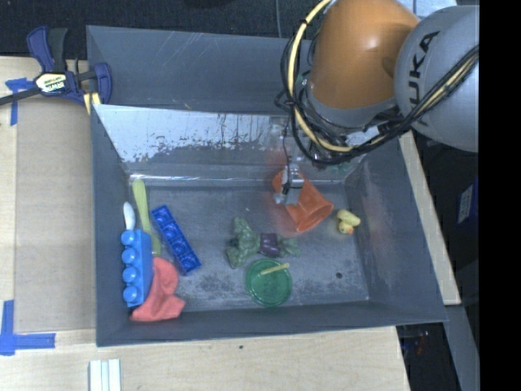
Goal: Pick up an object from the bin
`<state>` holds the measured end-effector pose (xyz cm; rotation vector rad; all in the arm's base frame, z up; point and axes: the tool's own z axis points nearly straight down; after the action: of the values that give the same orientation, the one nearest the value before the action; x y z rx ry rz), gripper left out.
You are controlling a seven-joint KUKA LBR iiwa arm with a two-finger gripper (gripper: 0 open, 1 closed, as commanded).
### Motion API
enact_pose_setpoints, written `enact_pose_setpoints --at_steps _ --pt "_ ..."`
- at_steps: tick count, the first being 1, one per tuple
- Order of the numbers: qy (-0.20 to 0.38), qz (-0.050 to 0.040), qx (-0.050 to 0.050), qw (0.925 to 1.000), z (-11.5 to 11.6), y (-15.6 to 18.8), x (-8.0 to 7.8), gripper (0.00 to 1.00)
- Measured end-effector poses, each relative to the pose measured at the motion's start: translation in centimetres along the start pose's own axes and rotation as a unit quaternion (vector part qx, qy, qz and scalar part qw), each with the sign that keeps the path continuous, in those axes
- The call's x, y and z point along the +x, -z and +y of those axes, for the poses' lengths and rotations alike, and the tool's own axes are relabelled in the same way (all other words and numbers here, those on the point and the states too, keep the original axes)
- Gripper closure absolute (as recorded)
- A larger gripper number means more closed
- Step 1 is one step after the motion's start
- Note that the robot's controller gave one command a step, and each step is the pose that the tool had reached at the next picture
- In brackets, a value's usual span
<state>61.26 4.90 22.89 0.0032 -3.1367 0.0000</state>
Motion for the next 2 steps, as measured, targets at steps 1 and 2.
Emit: enact_pose_setpoints --at_steps 1,2 --pt "-0.001 -0.0045 0.0 1.0 0.0 0.5 -0.1 0.0" --pt "0.009 -0.0071 0.0 0.9999 -3.4 -5.6 -1.4 0.0"
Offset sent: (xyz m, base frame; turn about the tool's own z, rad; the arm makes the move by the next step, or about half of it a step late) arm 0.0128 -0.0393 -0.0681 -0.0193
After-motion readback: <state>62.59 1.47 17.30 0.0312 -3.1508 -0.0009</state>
